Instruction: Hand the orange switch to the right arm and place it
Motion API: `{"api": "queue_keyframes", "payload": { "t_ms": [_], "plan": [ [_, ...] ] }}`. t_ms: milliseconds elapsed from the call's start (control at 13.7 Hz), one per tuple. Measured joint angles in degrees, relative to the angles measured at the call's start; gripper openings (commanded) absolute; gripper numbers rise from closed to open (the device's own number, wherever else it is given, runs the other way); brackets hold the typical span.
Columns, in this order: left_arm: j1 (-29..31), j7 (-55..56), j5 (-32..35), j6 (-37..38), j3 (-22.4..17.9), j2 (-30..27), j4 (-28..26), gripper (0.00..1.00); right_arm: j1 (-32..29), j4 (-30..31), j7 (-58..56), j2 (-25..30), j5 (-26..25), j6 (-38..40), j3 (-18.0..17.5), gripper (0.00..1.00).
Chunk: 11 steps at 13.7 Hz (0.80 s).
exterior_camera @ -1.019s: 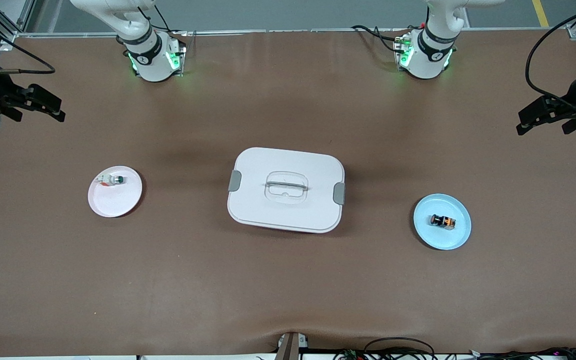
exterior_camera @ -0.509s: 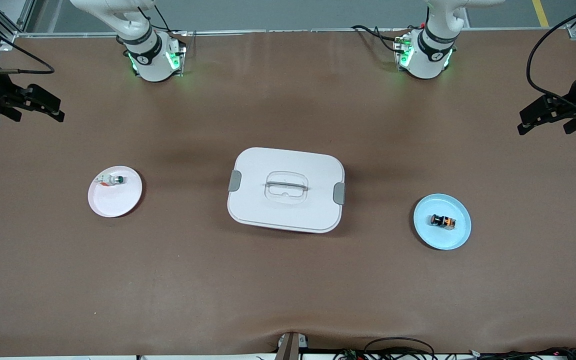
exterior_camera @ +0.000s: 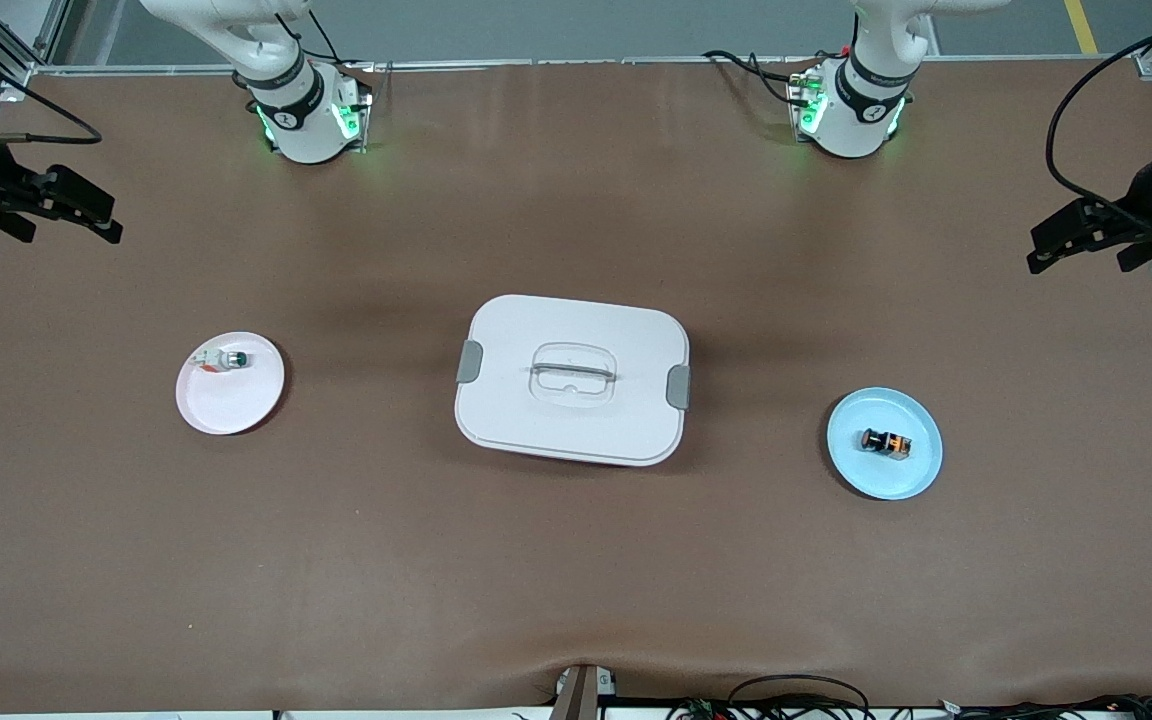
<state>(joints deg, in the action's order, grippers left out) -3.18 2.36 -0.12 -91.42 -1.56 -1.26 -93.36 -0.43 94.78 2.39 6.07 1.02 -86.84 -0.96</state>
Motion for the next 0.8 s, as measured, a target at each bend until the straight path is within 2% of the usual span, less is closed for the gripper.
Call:
{"api": "queue_keyframes", "payload": {
  "t_ms": [437,800],
  "plan": [
    [-0.1,-1.7,0.0,-0.3,0.0,5.3,-0.1,1.00,0.0,0.0,0.0,-0.1,0.0,0.1,0.1,1.00],
    [-0.2,-3.5,0.0,-3.4,0.1,8.6,-0.4,1.00,0.0,-0.1,0.0,-0.1,0.0,0.6,0.1,1.00]
  ]
}}
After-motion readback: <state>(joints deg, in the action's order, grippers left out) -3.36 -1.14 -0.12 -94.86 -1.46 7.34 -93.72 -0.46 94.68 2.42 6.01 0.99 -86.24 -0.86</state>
